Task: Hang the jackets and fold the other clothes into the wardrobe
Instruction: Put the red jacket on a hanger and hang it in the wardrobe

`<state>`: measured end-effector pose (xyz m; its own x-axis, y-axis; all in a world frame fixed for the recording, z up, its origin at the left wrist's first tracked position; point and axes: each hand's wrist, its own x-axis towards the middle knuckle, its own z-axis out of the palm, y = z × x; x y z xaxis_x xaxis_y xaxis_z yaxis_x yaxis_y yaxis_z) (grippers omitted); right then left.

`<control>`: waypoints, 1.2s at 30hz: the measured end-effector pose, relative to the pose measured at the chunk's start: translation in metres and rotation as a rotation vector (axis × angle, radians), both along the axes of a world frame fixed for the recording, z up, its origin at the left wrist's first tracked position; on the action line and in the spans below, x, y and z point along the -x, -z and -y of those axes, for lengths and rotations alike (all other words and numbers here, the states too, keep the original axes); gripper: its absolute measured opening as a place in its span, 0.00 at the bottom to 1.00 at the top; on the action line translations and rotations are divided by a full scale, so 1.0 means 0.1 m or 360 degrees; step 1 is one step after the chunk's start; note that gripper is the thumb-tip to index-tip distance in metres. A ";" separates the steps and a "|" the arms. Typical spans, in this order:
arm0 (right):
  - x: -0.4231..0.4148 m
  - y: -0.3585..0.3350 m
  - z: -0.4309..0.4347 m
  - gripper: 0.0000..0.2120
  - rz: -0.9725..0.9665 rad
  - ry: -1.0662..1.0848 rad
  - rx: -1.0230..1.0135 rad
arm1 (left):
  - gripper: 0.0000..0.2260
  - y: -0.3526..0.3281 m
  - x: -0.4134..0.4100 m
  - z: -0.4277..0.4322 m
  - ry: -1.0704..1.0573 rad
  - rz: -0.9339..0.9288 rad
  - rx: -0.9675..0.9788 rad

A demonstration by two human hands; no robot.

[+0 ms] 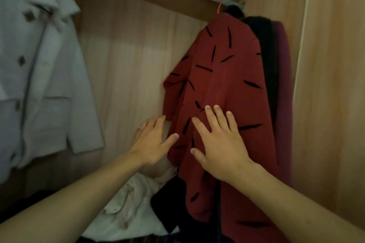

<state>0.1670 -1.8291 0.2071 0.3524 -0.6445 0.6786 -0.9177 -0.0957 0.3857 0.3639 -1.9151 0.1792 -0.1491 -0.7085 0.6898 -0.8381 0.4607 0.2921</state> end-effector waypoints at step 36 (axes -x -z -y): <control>0.91 1.35 -4.10 0.34 0.0428 0.0979 -0.0458 | 0.31 1.33 0.61 -3.38 0.1019 -0.0018 -0.0466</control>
<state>0.0764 -1.4190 0.0723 -0.2859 -0.8380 0.4649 -0.8976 0.4041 0.1764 0.3030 -1.5771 0.0464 -0.5927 -0.6408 0.4880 -0.4246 0.7634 0.4868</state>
